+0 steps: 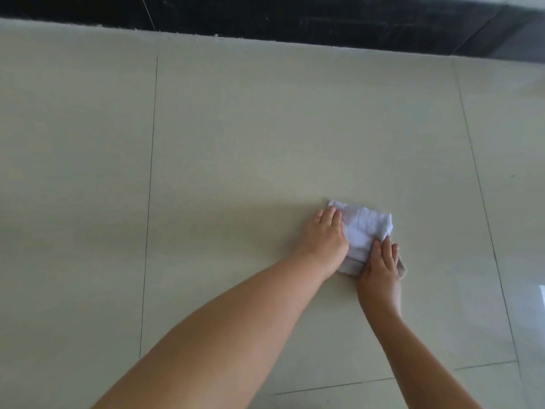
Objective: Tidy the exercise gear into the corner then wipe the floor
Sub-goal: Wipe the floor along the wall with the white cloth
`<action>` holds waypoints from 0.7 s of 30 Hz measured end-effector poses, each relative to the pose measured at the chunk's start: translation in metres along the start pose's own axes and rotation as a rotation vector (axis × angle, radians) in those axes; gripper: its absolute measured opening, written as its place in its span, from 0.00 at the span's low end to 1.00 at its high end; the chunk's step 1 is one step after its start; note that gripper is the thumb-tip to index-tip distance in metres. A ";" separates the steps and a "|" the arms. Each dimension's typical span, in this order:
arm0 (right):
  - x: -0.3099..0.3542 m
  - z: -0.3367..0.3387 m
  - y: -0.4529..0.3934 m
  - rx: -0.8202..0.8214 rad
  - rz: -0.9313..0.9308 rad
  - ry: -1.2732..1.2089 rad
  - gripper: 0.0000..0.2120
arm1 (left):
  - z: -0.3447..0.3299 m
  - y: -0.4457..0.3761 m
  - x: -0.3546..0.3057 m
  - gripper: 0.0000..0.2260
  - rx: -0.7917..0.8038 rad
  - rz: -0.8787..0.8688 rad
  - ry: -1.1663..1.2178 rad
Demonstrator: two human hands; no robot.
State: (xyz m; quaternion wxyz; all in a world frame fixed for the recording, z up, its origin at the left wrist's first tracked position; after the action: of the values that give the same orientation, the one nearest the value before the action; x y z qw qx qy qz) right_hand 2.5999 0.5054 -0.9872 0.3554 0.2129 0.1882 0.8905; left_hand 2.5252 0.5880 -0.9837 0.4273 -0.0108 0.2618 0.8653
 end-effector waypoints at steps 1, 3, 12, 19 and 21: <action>0.007 0.008 -0.017 0.001 0.026 0.020 0.23 | 0.007 -0.011 0.007 0.28 -0.011 0.035 0.006; 0.029 0.021 -0.050 0.004 0.104 0.099 0.25 | 0.020 -0.028 0.030 0.32 -0.132 0.111 -0.007; 0.199 0.013 -0.124 0.085 0.511 0.199 0.27 | 0.060 -0.006 0.187 0.20 -0.296 0.522 -0.041; 0.245 -0.035 -0.079 0.171 0.641 0.139 0.27 | 0.036 0.058 0.233 0.19 -0.115 0.619 0.015; 0.234 -0.045 -0.055 0.186 0.654 0.105 0.27 | 0.024 0.078 0.228 0.21 -0.073 0.568 0.004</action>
State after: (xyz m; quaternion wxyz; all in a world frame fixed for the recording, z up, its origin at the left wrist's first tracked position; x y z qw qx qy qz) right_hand 2.4531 0.7012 -0.9945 0.0199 0.2476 0.2085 0.9460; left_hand 2.3276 0.7280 -0.9837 0.1665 0.0460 0.2236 0.9593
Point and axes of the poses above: each hand's wrist, its own y-axis away from the middle knuckle, its own z-axis out of the back of the hand, x = y × z, the point moved 4 cm from there along -y, towards the middle knuckle, and after that the axes turned 2 degrees about x, right-handed, at the moved point
